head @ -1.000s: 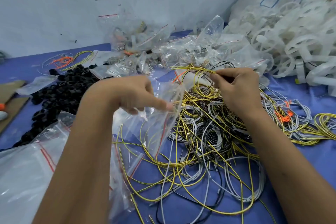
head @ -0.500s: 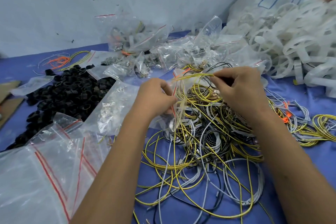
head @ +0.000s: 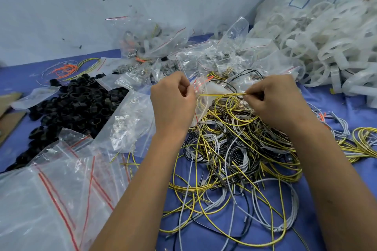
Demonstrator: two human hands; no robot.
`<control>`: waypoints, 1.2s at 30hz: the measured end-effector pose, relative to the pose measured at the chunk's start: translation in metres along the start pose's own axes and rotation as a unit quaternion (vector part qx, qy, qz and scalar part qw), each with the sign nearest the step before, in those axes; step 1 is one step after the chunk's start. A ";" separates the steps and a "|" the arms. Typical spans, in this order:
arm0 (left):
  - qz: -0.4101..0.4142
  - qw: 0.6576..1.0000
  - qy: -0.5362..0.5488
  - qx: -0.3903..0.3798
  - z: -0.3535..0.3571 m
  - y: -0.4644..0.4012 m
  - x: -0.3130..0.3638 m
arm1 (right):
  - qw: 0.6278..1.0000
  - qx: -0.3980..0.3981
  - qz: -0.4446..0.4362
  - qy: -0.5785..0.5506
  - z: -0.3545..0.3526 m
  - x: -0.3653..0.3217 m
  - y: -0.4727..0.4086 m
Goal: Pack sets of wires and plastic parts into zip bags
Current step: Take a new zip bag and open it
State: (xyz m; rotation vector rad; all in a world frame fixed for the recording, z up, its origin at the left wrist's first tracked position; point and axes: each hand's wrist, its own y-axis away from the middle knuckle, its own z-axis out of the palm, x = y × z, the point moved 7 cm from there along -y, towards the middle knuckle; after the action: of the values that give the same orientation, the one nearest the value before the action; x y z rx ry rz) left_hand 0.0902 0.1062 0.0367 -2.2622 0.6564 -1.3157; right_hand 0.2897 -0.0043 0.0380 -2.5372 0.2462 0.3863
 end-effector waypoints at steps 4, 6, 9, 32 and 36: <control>0.076 0.997 -0.007 -0.028 0.008 0.004 0.006 | 1.000 -0.010 0.010 -0.015 0.001 -0.001 0.001; 0.127 0.990 -0.017 -0.059 0.016 0.011 0.013 | 0.997 -0.014 0.035 -0.060 0.002 0.000 0.002; 0.168 0.982 -0.001 -0.083 0.023 0.021 0.020 | 0.995 -0.015 0.046 -0.090 0.004 -0.003 0.001; 0.076 0.990 0.117 -0.018 0.028 0.034 0.027 | 0.968 -0.025 0.125 -0.217 0.022 -0.032 0.009; 0.031 0.984 0.173 -0.041 0.032 0.035 0.027 | 0.916 -0.088 0.183 -0.345 0.037 -0.024 0.011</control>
State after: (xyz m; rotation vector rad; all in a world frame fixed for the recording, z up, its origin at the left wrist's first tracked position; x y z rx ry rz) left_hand 0.1239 0.0665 0.0203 -2.0725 0.9065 -1.6956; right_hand 0.2565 0.0092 0.0107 -2.3340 0.4211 1.4632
